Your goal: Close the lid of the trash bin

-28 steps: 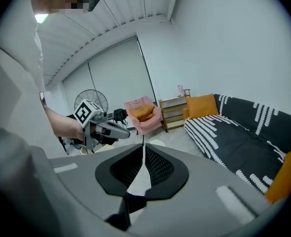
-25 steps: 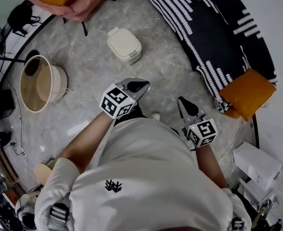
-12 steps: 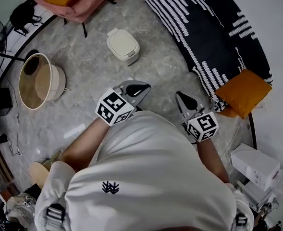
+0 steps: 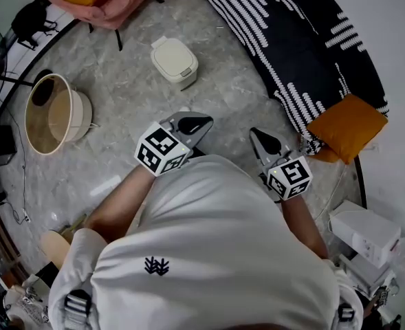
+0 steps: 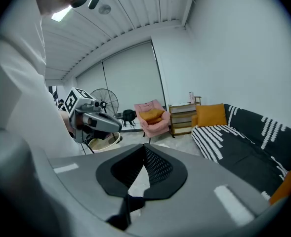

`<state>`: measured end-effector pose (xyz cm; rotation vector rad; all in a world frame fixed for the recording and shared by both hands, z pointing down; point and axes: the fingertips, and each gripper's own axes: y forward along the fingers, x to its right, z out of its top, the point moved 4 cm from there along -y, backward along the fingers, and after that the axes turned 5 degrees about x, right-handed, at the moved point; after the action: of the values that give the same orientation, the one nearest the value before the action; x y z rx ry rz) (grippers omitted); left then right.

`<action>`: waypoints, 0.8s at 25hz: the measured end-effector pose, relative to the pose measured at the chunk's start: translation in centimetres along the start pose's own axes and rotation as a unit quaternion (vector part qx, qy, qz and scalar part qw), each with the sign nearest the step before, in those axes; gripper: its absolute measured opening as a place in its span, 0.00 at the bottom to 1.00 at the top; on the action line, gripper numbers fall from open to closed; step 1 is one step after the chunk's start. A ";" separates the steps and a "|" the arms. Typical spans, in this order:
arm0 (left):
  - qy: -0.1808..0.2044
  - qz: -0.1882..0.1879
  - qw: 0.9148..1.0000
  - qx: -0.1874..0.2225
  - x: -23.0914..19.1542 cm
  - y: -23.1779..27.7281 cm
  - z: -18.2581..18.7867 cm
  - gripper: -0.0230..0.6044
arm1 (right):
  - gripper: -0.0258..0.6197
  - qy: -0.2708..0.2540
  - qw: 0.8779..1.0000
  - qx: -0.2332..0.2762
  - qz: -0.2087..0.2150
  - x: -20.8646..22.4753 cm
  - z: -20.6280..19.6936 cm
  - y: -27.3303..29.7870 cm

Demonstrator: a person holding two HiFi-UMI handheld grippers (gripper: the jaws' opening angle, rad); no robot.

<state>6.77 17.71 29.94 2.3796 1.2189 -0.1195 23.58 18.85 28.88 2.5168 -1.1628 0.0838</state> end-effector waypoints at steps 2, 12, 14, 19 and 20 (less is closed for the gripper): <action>0.000 -0.001 1.000 -0.001 0.1 0.1 -0.1 0.13 | 0.04 0.001 1.000 -0.001 0.000 -0.1 0.0 0.0; -0.003 0.001 1.000 -0.004 -0.6 0.2 -0.4 0.13 | 0.04 0.000 1.000 -0.007 0.001 -0.2 -0.3 0.5; -0.003 0.001 1.000 -0.006 -0.8 0.3 -0.5 0.13 | 0.04 0.000 1.000 -0.009 0.001 -0.1 -0.3 0.7; -0.006 0.002 1.000 -0.008 -1.2 0.6 -0.6 0.13 | 0.04 0.003 1.000 -0.013 0.003 0.1 -0.5 1.2; -0.007 0.003 1.000 -0.008 -1.3 0.6 -0.7 0.13 | 0.04 0.003 1.000 -0.014 0.004 0.1 -0.5 1.3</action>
<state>6.34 16.74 31.13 2.3641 1.2013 -0.1239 22.70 18.20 29.79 2.4861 -1.1639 0.0782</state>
